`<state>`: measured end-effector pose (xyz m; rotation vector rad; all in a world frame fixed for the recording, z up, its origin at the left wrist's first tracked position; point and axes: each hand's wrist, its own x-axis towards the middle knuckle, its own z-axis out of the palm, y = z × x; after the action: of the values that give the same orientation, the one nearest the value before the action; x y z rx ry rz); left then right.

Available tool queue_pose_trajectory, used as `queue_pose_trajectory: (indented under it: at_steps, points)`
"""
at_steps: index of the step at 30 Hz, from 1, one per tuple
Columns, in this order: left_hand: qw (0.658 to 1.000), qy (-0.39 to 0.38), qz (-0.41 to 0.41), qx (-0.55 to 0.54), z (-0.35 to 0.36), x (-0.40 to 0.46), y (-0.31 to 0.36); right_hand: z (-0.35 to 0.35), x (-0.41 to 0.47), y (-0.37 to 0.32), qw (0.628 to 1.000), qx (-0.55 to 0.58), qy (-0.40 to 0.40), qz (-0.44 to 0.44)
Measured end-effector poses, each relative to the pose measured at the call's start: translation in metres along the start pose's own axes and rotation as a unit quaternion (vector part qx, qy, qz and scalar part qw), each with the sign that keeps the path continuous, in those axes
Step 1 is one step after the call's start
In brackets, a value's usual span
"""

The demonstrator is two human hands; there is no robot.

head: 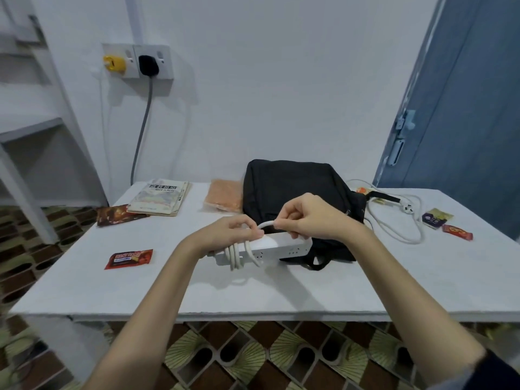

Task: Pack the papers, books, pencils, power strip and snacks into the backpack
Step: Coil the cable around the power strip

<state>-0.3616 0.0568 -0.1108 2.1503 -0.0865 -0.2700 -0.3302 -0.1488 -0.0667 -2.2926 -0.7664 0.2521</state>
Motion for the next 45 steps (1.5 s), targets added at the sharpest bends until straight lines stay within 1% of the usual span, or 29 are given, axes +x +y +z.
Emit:
queue_pose_trajectory:
  at_steps: [3,4,6,8,12,14,16,17,18,20,21,22,23,24,26,28,29,31,33,35,37,42,45]
  points:
    - [0.999,0.033,0.018,0.0,-0.002,0.001,-0.006,0.006,-0.004,0.005,0.99,-0.131,0.052,0.016]
    - [0.998,0.052,0.024,0.0,-0.003,0.0,-0.006,0.009,-0.005,0.008,0.987,-0.15,0.061,0.02]
    - [0.996,0.088,0.03,0.004,-0.006,0.001,-0.01,0.01,-0.007,0.021,0.99,-0.122,0.065,0.019]
    - [0.995,0.095,0.023,0.007,-0.006,-0.001,-0.014,0.013,-0.009,0.032,0.994,-0.072,0.078,0.004]
    - [0.993,0.114,0.018,0.035,-0.001,-0.002,-0.018,0.032,-0.015,0.033,0.989,-0.045,0.116,-0.085]
    - [0.995,0.094,0.024,0.011,-0.001,-0.005,-0.02,0.038,-0.016,0.032,0.984,-0.023,0.139,-0.112]
    - [0.998,0.066,0.02,-0.016,-0.003,-0.009,-0.022,0.039,-0.017,0.034,0.98,0.004,0.165,-0.114]
    - [0.997,0.068,0.015,-0.02,-0.003,-0.011,-0.023,0.04,-0.017,0.036,0.979,-0.004,0.171,-0.112]
    - [0.996,0.085,0.011,-0.021,-0.001,-0.011,-0.023,0.043,-0.018,0.037,0.978,-0.038,0.172,-0.112]
    - [0.988,0.154,0.004,-0.029,0.003,-0.008,-0.024,0.053,-0.02,0.039,0.968,-0.147,0.167,-0.118]
    - [0.98,0.19,0.001,-0.054,0.005,-0.006,-0.025,0.057,-0.021,0.039,0.964,-0.168,0.164,-0.122]
    - [0.971,0.218,0.001,-0.1,0.006,-0.006,-0.024,0.059,-0.02,0.039,0.967,-0.15,0.161,-0.124]
    - [0.959,0.231,0.001,-0.162,0.007,-0.007,-0.022,0.06,-0.02,0.037,0.975,-0.097,0.157,-0.123]
    - [0.947,0.228,-0.001,-0.225,0.009,-0.007,-0.02,0.06,-0.019,0.037,0.979,-0.033,0.162,-0.122]
    - [0.929,0.187,-0.023,-0.318,0.016,-0.009,-0.013,0.06,-0.016,0.036,0.971,0.073,0.196,-0.118]
    - [0.911,0.132,-0.042,-0.389,0.027,-0.011,-0.007,0.063,-0.014,0.032,0.958,0.135,0.221,-0.126]
    - [0.894,0.11,-0.048,-0.433,0.032,-0.012,-0.004,0.067,-0.014,0.031,0.955,0.146,0.222,-0.13]
    - [0.849,0.073,-0.049,-0.521,0.039,-0.009,-0.003,0.077,-0.014,0.029,0.959,0.125,0.214,-0.139]
    - [0.802,0.054,-0.056,-0.592,0.043,-0.005,-0.004,0.089,-0.013,0.028,0.961,0.085,0.215,-0.154]
    - [0.767,0.044,-0.067,-0.637,0.047,-0.003,-0.004,0.1,-0.013,0.03,0.954,0.071,0.237,-0.169]
    - [0.757,0.047,-0.073,-0.648,0.051,-0.001,-0.006,0.107,-0.014,0.034,0.947,0.059,0.26,-0.181]
    - [0.76,0.036,-0.078,-0.644,0.057,-0.001,-0.008,0.117,-0.017,0.041,0.935,0.032,0.299,-0.187]
    - [0.768,0.022,-0.071,-0.637,0.057,0.0,-0.009,0.116,-0.016,0.045,0.929,0.044,0.318,-0.182]
